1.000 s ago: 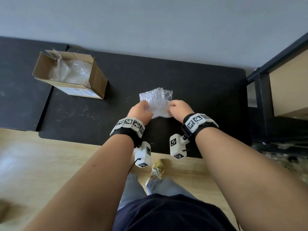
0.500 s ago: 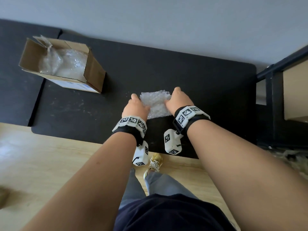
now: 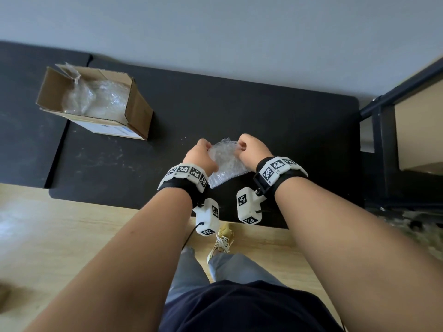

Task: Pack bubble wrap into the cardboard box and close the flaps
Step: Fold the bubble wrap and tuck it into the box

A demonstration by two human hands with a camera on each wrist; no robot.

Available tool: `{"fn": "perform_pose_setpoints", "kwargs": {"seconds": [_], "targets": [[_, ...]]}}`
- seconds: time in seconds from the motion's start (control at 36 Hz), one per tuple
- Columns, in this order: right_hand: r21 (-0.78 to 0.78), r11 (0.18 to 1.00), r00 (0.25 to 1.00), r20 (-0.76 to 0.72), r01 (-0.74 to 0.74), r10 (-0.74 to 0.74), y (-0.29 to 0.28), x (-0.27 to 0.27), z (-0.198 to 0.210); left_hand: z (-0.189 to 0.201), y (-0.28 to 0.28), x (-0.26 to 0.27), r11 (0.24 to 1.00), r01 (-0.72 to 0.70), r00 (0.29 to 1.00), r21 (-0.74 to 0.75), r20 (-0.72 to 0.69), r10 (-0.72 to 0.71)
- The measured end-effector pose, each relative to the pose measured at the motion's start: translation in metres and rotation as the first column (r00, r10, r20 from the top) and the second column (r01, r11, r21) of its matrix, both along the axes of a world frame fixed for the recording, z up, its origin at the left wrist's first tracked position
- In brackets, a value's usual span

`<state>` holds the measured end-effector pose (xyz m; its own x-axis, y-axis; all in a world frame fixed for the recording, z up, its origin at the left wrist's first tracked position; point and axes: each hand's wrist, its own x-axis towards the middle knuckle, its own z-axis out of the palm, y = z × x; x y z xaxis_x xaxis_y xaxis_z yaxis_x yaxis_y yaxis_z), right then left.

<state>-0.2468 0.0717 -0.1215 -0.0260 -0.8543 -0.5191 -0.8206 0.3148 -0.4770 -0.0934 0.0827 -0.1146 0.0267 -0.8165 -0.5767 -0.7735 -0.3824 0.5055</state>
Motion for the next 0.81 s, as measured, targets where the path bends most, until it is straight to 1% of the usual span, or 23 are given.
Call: {"fn": "perform_pose_setpoints", "kwargs": {"seconds": [0.11,0.17,0.19,0.22,0.25,0.31,0.36,0.39,0.44,0.53,0.67,0.81], "targets": [[-0.064,0.996,0.998,0.006,-0.062,0.062,-0.001,0.004,0.019,0.020,-0.004,0.003,0.999,-0.043,0.990,0.026,-0.131,0.046],[-0.117,0.992,0.998,0.023,-0.048,0.051,0.000,0.005,0.026,0.030,-0.005,0.004,0.993,-0.113,0.978,0.018,-0.173,0.115],[-0.169,0.985,0.998,0.030,-0.040,0.046,0.001,0.008,0.034,0.039,-0.004,0.009,0.987,-0.158,0.972,-0.001,-0.177,0.155],[-0.205,0.979,0.999,0.031,-0.012,0.019,0.001,0.007,0.035,0.040,-0.006,0.008,0.982,-0.187,0.968,0.000,-0.171,0.184],[-0.265,0.964,1.000,0.023,0.022,-0.017,0.000,0.008,0.038,0.042,-0.008,0.010,0.976,-0.218,0.964,-0.010,-0.159,0.214],[-0.406,0.910,0.996,0.016,0.082,-0.082,0.000,0.013,0.049,0.053,-0.006,0.020,0.953,-0.297,0.946,-0.055,-0.149,0.286],[-0.474,0.876,0.996,0.055,0.087,-0.069,-0.003,0.023,0.062,0.062,-0.008,0.030,0.932,-0.350,0.927,-0.089,-0.175,0.332],[-0.467,0.882,0.996,0.080,0.061,-0.026,-0.004,0.029,0.067,0.066,-0.009,0.035,0.924,-0.371,0.917,-0.097,-0.197,0.347],[-0.399,0.917,0.991,0.110,-0.022,0.072,-0.004,0.042,0.077,0.076,-0.009,0.043,0.911,-0.393,0.901,-0.122,-0.248,0.355],[-0.315,0.939,0.982,0.077,-0.140,0.172,0.001,0.059,0.086,0.088,-0.009,0.052,0.890,-0.425,0.872,-0.167,-0.339,0.353],[-0.309,0.939,0.984,0.045,-0.149,0.171,0.005,0.079,0.093,0.099,-0.006,0.065,0.866,-0.465,0.834,-0.184,-0.418,0.359],[-0.312,0.941,0.988,0.033,-0.131,0.149,0.005,0.101,0.105,0.104,-0.003,0.087,0.866,-0.416,0.861,-0.278,-0.425,0.278]]}}
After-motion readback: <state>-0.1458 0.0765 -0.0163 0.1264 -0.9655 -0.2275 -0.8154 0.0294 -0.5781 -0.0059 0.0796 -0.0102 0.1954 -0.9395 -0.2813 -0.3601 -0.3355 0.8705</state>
